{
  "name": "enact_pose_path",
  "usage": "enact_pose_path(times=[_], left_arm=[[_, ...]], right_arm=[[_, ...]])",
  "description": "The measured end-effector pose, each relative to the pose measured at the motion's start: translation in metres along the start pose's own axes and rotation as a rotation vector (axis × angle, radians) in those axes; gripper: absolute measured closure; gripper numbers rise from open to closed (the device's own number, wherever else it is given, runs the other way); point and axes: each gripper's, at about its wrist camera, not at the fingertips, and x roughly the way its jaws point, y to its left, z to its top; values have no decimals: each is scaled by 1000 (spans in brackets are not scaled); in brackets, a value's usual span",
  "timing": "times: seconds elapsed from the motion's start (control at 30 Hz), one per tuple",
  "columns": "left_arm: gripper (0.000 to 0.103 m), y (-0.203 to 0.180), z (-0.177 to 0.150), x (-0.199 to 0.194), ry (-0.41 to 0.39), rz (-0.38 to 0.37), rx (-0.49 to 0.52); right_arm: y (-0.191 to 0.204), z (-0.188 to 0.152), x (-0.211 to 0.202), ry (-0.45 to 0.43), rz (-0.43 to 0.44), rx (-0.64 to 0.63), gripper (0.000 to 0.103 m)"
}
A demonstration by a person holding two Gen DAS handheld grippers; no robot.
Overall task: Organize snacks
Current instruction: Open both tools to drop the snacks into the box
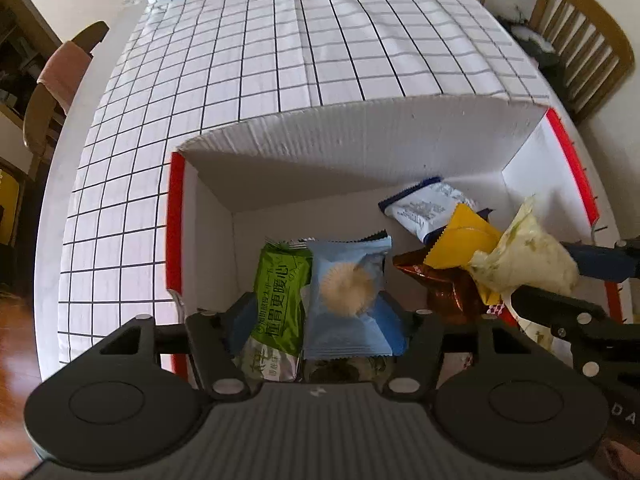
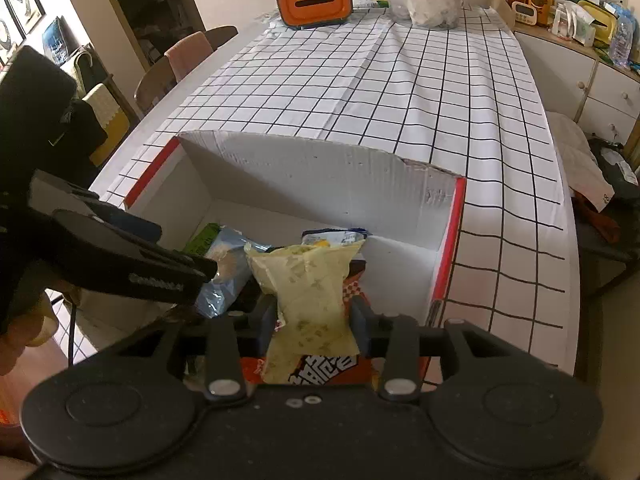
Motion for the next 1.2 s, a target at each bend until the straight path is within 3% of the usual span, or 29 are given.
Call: enact_pose_path(times=[0.1,0.43,0.6,0.93,1.07,1.13,1.2], left_arm=[[31,6,-2,-6,-21,-23,-17],[24,29,-14,-41,-145,-100,-61],[23,36,-22,-57,-191,-117,-77],[20,44,-35,-71,-235,-146,-72],[20,45,-42,-76,-254,-147,-58],[16,46,-46,-80,-271,-148,-50],[6,47,-51,-85,-295,-149,-46]], right_arm=[[0,0,-2,-8,0,10,62],[6,-3,-19,-56,2,70,57],[11,-9,-34,-117,-12,113,25],[25,-16,-53,-186,-30,150,19],[32,-20,-61,-217,-43,160,9],[37,-22,-66,-243,-48,162,8],[41,-24,-71,-268,-55,163,5]])
